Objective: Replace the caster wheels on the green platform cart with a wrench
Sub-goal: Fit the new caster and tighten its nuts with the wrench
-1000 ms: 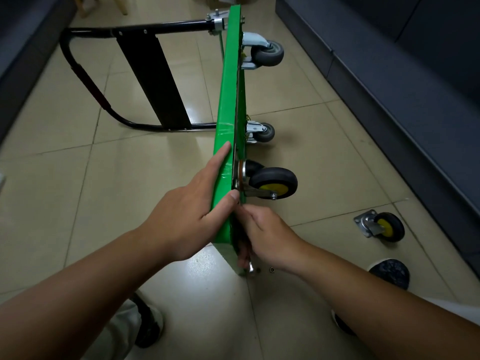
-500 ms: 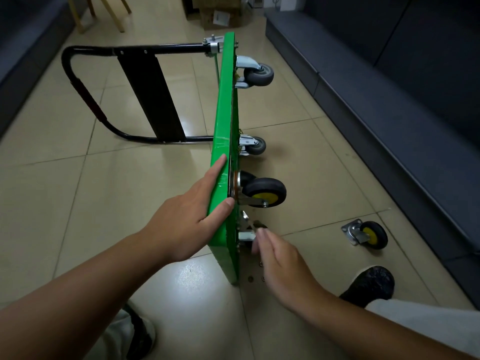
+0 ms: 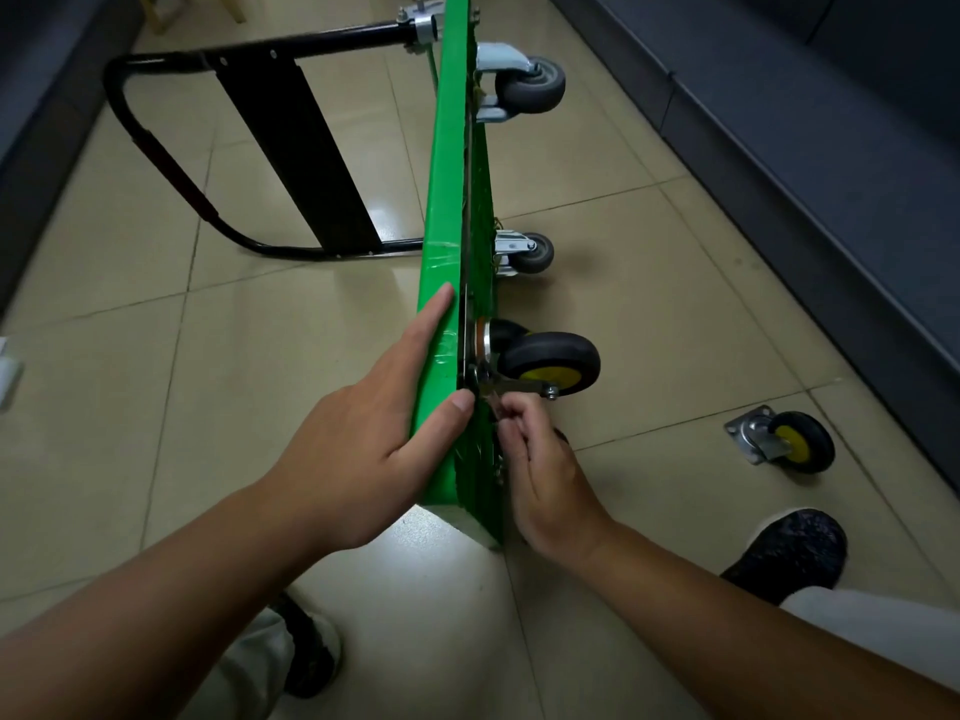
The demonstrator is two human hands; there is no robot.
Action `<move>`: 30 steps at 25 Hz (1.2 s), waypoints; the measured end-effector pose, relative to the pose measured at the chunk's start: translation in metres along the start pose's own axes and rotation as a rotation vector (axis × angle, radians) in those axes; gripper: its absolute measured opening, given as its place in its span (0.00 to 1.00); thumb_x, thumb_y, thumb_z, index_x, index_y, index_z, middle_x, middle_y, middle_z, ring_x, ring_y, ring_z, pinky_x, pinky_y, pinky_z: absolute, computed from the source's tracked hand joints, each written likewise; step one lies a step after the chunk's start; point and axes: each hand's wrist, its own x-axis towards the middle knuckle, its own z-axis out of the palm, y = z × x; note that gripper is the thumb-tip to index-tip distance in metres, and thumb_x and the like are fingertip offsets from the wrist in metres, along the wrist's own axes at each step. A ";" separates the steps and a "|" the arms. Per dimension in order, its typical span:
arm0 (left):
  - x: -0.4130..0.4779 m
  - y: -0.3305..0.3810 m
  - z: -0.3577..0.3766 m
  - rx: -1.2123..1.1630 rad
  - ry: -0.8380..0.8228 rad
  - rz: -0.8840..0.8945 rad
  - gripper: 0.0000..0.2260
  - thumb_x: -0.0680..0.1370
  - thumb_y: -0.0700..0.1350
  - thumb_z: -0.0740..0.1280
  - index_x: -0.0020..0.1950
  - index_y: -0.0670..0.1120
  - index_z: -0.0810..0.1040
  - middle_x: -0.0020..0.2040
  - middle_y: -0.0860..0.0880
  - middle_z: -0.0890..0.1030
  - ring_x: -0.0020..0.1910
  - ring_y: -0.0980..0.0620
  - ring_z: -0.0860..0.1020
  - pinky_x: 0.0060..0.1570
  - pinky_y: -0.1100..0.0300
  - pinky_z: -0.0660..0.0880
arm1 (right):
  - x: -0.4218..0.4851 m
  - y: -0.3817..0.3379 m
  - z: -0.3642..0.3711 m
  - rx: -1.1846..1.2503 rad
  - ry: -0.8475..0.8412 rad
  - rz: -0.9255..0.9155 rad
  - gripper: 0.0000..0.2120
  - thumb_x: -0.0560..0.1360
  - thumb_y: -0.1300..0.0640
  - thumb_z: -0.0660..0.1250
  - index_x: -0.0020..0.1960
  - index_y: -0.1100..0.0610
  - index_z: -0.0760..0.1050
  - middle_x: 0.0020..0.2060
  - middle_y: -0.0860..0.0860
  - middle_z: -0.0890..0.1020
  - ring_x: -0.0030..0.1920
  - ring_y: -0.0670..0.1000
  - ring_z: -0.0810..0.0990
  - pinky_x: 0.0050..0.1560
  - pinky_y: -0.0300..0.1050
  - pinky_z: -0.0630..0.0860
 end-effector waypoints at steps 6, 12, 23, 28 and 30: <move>-0.001 0.001 0.000 -0.004 0.016 -0.002 0.31 0.76 0.67 0.50 0.77 0.72 0.40 0.64 0.62 0.70 0.42 0.59 0.77 0.39 0.62 0.69 | 0.007 -0.002 0.001 -0.098 0.007 -0.149 0.13 0.84 0.53 0.53 0.61 0.58 0.72 0.44 0.47 0.80 0.42 0.43 0.78 0.41 0.36 0.74; 0.000 0.003 0.000 0.022 0.018 -0.016 0.31 0.78 0.64 0.52 0.77 0.72 0.39 0.71 0.57 0.71 0.42 0.56 0.77 0.40 0.62 0.69 | -0.002 -0.029 -0.003 -0.002 -0.069 0.010 0.07 0.85 0.50 0.56 0.51 0.45 0.70 0.38 0.41 0.77 0.40 0.43 0.77 0.39 0.40 0.72; 0.001 0.005 -0.005 0.071 -0.016 -0.018 0.31 0.82 0.60 0.54 0.79 0.68 0.37 0.75 0.52 0.70 0.47 0.53 0.73 0.42 0.58 0.67 | 0.017 -0.137 -0.044 0.607 -0.342 0.835 0.18 0.86 0.46 0.52 0.41 0.54 0.66 0.23 0.47 0.65 0.20 0.44 0.64 0.19 0.34 0.62; 0.000 0.004 -0.007 0.072 -0.036 -0.014 0.31 0.82 0.62 0.53 0.78 0.69 0.35 0.79 0.55 0.65 0.50 0.56 0.72 0.46 0.58 0.67 | -0.023 -0.099 -0.032 0.093 -0.036 0.521 0.12 0.83 0.45 0.55 0.51 0.51 0.71 0.30 0.44 0.71 0.29 0.44 0.70 0.32 0.49 0.73; 0.000 0.003 -0.006 0.047 -0.040 -0.013 0.30 0.81 0.66 0.50 0.77 0.71 0.35 0.78 0.55 0.65 0.50 0.54 0.75 0.45 0.57 0.69 | -0.039 -0.069 -0.032 -0.094 0.110 0.308 0.05 0.85 0.50 0.54 0.58 0.44 0.67 0.33 0.42 0.73 0.32 0.39 0.73 0.35 0.39 0.72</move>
